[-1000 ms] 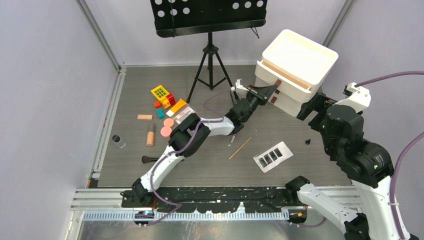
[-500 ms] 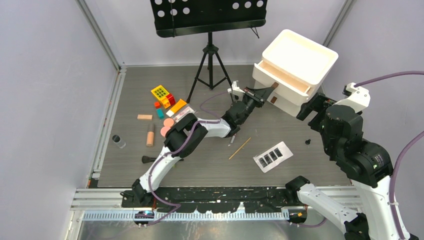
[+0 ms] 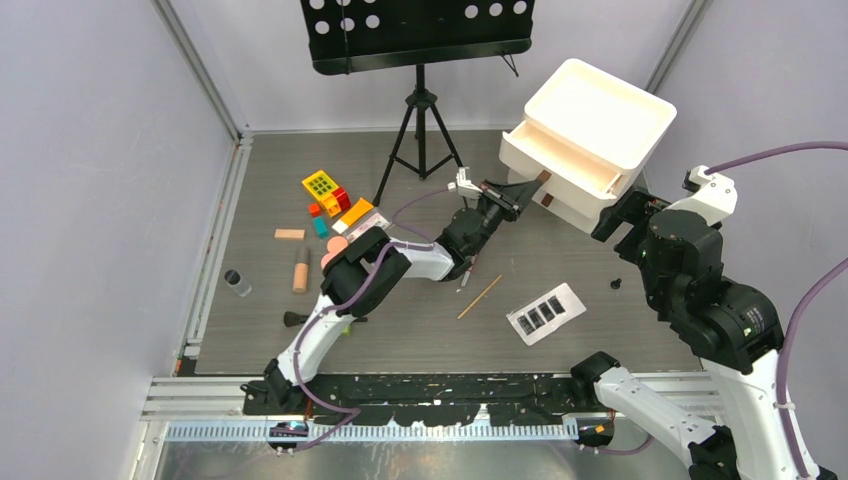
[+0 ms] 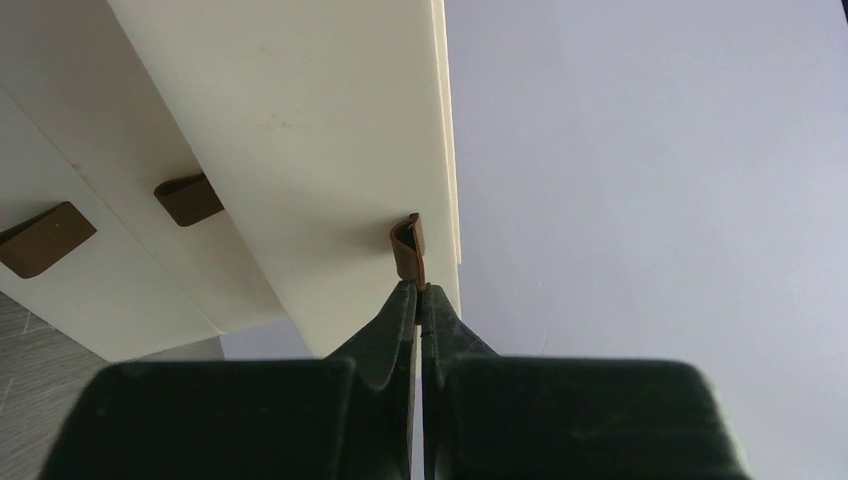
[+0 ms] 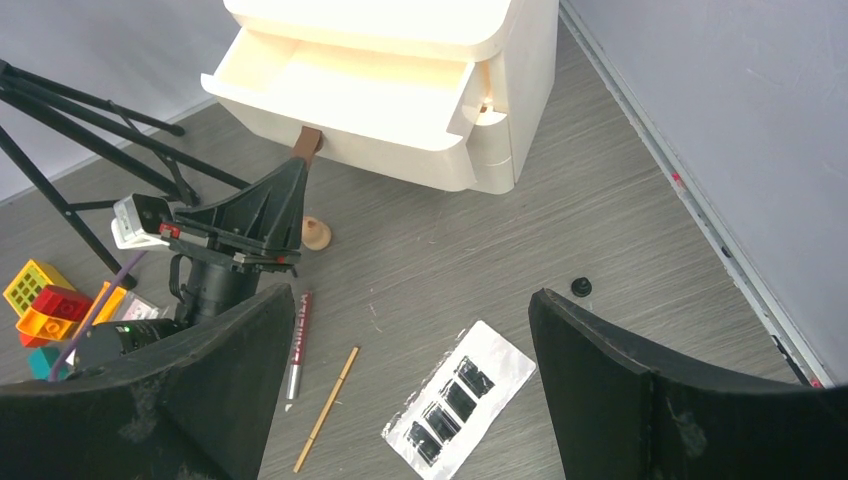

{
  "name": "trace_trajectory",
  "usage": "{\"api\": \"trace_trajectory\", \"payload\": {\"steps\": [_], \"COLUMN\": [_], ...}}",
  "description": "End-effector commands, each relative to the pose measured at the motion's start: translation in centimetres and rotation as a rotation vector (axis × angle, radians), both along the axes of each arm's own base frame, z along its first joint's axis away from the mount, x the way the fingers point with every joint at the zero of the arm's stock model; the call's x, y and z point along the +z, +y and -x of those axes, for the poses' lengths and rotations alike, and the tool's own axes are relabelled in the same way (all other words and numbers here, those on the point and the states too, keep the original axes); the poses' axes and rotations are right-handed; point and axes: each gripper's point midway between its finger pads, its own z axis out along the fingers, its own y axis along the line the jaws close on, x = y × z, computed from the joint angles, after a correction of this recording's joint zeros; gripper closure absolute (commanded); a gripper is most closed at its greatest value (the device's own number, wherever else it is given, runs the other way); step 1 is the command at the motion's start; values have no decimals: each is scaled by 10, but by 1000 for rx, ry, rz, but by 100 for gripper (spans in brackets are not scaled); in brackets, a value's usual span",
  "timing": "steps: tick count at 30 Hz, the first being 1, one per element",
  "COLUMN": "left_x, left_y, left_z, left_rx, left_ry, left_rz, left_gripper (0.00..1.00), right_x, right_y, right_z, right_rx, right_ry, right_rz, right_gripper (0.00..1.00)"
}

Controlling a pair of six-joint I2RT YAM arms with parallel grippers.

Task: Organize the makeup
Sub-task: Open the drawer in the storage box.

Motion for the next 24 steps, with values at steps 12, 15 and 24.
{"api": "trace_trajectory", "payload": {"steps": [12, 15, 24], "left_x": [64, 64, 62], "left_y": [34, 36, 40], "left_z": [24, 26, 33], "left_rx": [3, 0, -11], "left_ry": [-111, -114, -129], "left_rz": [114, 119, 112], "left_gripper": [100, 100, 100], "right_x": [6, 4, 5], "right_y": [4, 5, 5], "right_z": [-5, -5, -5], "right_rx": [-2, 1, 0], "right_ry": [-33, -29, -32], "right_rz": [-36, -36, -40], "right_gripper": [9, 9, 9]}}
